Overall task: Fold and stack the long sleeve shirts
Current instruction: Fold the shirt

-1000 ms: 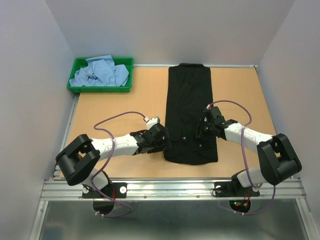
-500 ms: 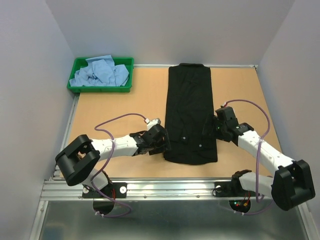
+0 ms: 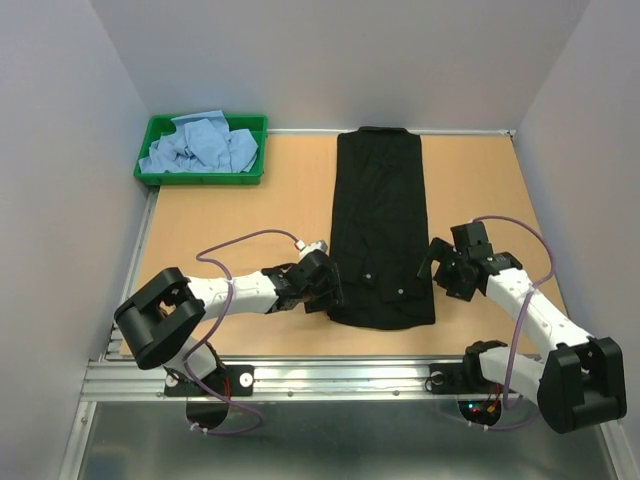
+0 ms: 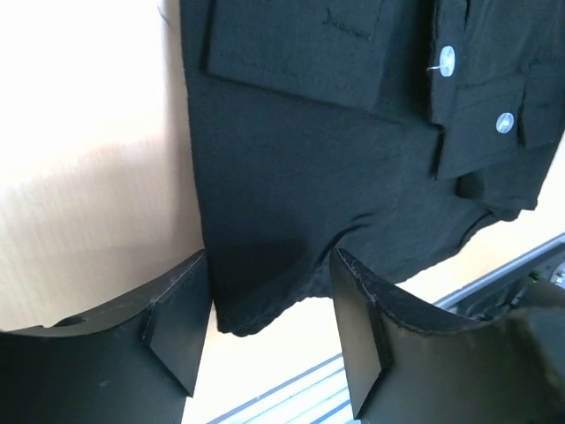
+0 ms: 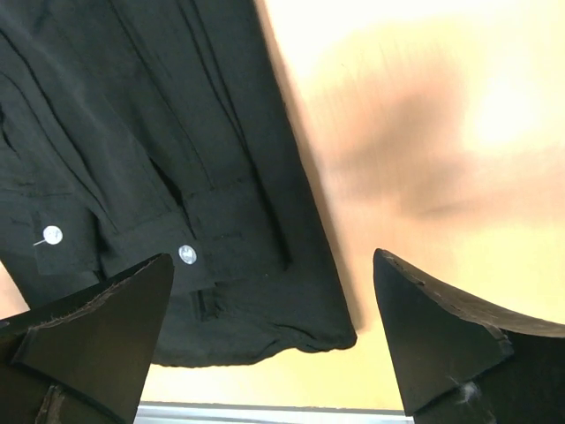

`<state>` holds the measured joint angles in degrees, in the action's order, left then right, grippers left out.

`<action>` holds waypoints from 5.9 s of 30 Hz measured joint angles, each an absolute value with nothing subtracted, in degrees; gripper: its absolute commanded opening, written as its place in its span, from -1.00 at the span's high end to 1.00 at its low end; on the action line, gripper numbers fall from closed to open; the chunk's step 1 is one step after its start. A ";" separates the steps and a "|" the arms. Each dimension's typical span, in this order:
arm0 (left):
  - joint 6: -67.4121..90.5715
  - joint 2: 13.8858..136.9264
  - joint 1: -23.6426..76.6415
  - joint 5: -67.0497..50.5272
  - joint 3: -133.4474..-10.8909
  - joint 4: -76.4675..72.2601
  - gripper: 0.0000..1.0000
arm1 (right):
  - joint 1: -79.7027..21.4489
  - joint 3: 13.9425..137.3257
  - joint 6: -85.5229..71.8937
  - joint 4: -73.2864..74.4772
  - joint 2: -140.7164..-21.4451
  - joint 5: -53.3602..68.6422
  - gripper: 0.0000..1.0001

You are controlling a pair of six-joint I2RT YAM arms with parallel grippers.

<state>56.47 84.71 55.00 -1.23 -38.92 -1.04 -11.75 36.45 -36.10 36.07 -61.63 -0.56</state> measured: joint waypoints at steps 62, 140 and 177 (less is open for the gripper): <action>42.48 80.75 43.59 -6.76 -36.07 6.52 0.83 | -14.41 19.97 -52.82 28.05 -54.72 17.74 -0.10; 36.51 72.58 40.18 -9.26 -47.90 19.70 1.00 | -37.98 38.44 -60.75 48.25 -59.66 -7.79 0.99; 28.73 113.89 27.64 -5.54 -89.10 10.33 1.00 | -16.08 74.11 -37.32 36.93 -96.33 -11.29 0.99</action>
